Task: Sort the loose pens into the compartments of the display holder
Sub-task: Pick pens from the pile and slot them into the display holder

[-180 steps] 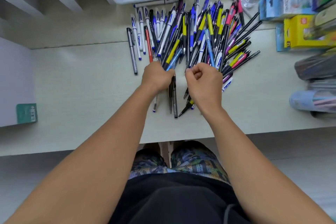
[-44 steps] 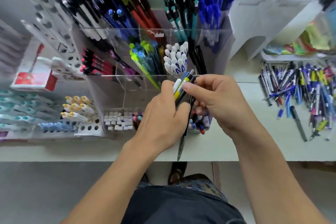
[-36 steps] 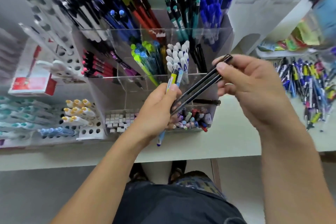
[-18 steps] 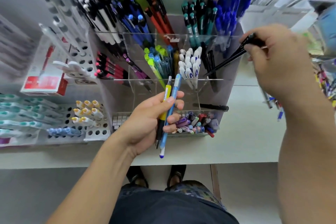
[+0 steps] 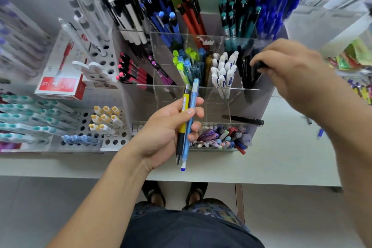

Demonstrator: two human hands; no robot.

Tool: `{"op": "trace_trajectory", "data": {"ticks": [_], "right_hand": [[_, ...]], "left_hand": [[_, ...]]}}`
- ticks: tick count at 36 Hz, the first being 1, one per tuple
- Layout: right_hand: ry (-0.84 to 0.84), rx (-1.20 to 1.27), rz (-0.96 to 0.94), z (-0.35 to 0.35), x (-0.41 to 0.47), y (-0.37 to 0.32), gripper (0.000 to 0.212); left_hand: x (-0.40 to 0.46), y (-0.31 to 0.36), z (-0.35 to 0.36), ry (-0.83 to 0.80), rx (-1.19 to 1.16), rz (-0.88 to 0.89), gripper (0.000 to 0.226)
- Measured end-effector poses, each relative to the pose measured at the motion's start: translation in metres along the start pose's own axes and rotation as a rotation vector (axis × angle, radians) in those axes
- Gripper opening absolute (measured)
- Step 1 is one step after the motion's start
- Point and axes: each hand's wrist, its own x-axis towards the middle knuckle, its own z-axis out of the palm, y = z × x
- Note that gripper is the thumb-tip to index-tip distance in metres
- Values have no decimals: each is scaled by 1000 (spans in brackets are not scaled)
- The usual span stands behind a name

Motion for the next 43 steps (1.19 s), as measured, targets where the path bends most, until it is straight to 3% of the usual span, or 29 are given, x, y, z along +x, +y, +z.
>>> {"op": "trace_trajectory", "data": {"ticks": [14,19,23,27,30,34,37,40,43], "right_hand": [[258,339,431,21,2,-16,23],[313,224,538,28,1,-22,20],[243,213,554,30,1,-28,28],[340,288,644,22,-5,-42,37],[445,468,659,10,-6,-77,11],[232,827,688,20,8,-123,25],[145,878,718,36,14,-131,31],[120,1035,740,41,16,-126,31],[142,1207,721,36,15,-120,23]], "left_hand": [[3,3,4,0,-33,-19,32],[0,5,5,-16,-93,-17,41],[-3,7,1,-35,-105,-37,39],[-6,8,0,-32,52,-31,33],[-8,6,1,54,281,19,21],[-10,3,4,125,685,190,18],[-10,5,7,142,830,282,17],[-11,7,6,158,796,289,17],[-14,10,4,150,609,213,11]]}}
